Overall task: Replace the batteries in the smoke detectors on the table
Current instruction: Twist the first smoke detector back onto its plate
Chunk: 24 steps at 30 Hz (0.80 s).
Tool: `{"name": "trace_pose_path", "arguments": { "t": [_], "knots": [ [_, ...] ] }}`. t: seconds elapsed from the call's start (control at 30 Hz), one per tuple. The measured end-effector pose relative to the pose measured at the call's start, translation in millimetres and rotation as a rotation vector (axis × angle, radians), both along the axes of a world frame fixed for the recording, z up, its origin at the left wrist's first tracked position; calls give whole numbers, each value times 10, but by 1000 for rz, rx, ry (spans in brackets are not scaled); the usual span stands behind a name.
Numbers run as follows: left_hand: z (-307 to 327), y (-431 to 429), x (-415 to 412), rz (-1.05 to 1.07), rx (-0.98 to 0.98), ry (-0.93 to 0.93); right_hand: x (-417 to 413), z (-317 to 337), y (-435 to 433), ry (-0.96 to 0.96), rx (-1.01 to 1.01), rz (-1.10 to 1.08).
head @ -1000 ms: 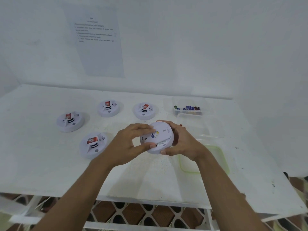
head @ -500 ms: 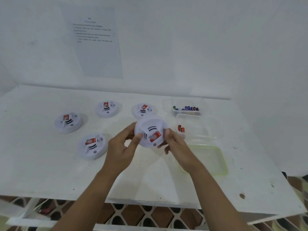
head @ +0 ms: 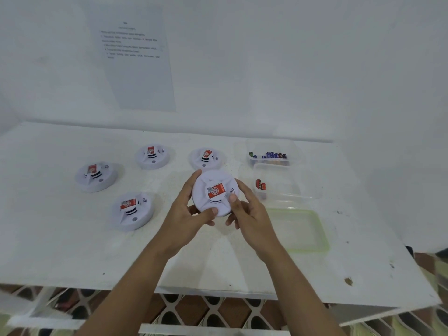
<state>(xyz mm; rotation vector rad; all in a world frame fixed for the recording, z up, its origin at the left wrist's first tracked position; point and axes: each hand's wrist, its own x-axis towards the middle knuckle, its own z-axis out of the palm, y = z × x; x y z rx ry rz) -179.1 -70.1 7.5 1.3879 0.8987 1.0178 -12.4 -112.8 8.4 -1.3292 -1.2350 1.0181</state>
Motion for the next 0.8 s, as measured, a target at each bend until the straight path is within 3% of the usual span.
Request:
{"name": "trace_pose_path", "arguments": {
  "t": [0.8],
  "knots": [
    [-95, -16, -7, 35, -9, 44, -8, -60, -55, -50, -45, 6]
  ]
}}
